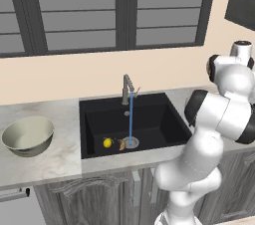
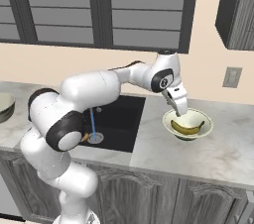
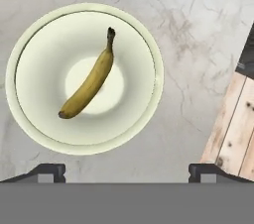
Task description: Pick the bananas from the sink and place them in one bowl. Place the lemon in the other bowl. Then turn off the sink faucet.
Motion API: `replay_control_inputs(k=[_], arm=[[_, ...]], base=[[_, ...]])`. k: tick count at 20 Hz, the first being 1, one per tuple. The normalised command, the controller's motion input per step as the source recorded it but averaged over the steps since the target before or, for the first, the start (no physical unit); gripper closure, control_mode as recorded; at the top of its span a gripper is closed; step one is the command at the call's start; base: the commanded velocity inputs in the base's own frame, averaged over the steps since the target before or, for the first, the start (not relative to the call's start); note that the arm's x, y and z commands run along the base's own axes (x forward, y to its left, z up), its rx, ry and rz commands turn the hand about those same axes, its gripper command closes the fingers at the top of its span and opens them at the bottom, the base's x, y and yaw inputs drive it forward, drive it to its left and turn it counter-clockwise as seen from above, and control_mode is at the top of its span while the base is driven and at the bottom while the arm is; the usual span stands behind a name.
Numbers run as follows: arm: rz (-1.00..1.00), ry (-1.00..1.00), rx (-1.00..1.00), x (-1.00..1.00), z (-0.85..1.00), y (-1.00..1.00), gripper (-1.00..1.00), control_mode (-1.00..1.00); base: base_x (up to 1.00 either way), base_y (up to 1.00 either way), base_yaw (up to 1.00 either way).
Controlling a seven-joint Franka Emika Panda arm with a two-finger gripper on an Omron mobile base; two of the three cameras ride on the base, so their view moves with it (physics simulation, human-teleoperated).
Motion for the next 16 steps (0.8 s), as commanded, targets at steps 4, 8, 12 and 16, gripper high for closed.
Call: replay_control_inputs(k=[4,8,12,16], arm=[[0.15,0.05,0.00,-0.39,0.12,0.77,-1.00,-1.00],[0.14,0.02,0.00,-0.26,0.11,0.77,-1.00,-1.00],[0.18,0.07,0.00,-0.07,0.04,0.69,-1.00,-1.00],[0.21,0.13,0.02,0.00,0.00,0.64,-1.00,-1.00]], base=[[0.00,0.00,0.00],[0.00,0.00,0.00],[0.00,0.00,0.00],[0.00,0.00,0.00]])
